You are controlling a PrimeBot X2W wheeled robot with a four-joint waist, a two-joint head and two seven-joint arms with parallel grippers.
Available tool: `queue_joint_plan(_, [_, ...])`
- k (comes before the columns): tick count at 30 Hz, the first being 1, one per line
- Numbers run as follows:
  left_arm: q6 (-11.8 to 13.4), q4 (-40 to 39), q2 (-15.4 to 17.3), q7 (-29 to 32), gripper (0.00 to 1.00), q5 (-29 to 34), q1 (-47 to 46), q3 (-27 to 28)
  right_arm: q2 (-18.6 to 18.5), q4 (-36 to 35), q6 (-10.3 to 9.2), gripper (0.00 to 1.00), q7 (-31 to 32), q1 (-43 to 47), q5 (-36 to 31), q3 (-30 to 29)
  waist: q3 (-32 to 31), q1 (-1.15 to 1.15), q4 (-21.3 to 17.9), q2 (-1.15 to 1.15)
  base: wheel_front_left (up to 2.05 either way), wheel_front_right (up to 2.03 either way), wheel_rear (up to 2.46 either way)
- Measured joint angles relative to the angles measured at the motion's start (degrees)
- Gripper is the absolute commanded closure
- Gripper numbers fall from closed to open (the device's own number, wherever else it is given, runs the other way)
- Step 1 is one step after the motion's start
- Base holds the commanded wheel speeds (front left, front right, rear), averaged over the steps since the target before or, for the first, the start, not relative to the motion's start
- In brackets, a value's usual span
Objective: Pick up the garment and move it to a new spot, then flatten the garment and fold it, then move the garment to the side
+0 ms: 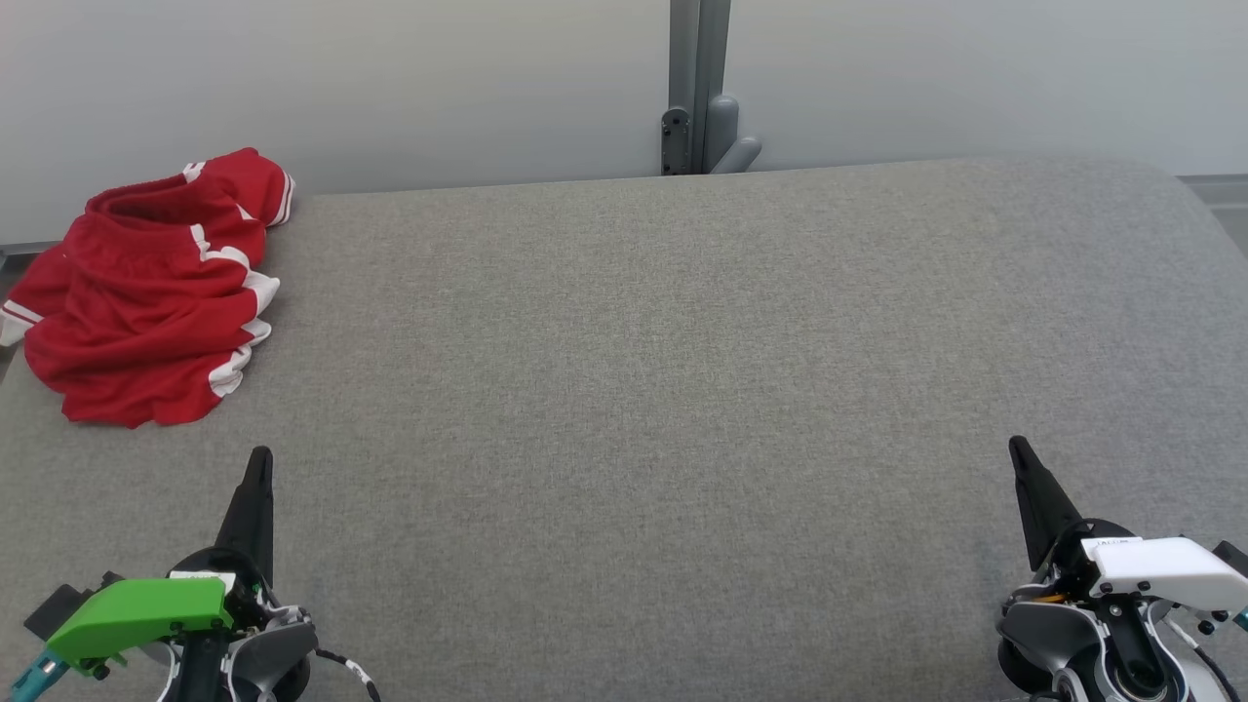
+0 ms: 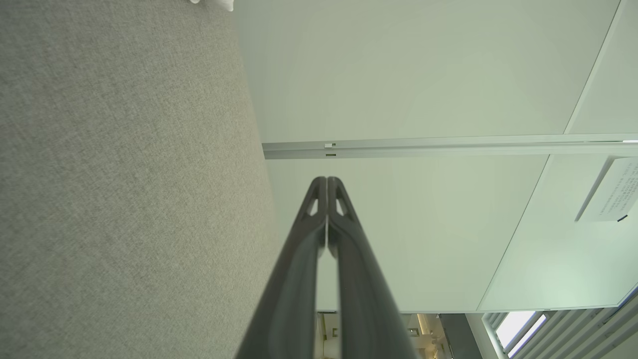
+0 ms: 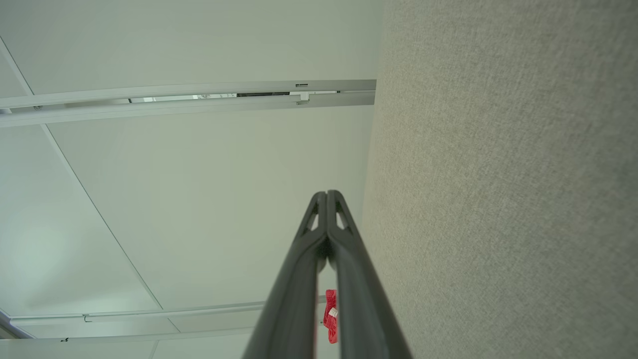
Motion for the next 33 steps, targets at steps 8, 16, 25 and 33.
queue_joint_plan(8, [0.00,0.00,0.00,0.00,1.00,0.00,0.00,0.00,0.00,0.00,0.00,1.00,0.00,0.00,0.00,0.00,0.00,0.00,0.00,0.00,0.00,0.00,0.00])
queue_joint_plan(16, [0.00,0.00,0.00,0.00,1.00,0.00,0.00,0.00,0.00,0.00,0.00,1.00,0.00,0.00,0.00,0.00,0.00,0.00,0.00,0.00,0.00,0.00,0.00])
queue_joint_plan(25, [0.00,0.00,0.00,0.00,1.00,0.00,0.00,0.00,0.00,0.00,0.00,1.00,0.00,0.00,0.00,0.00,0.00,0.00,0.00,0.00,0.00,0.00,0.00])
queue_joint_plan(33, [0.00,0.00,0.00,0.00,1.00,0.00,0.00,0.00,0.00,0.00,0.00,1.00,0.00,0.00,0.00,0.00,0.00,0.00,0.00,0.00,0.00,0.00,0.00])
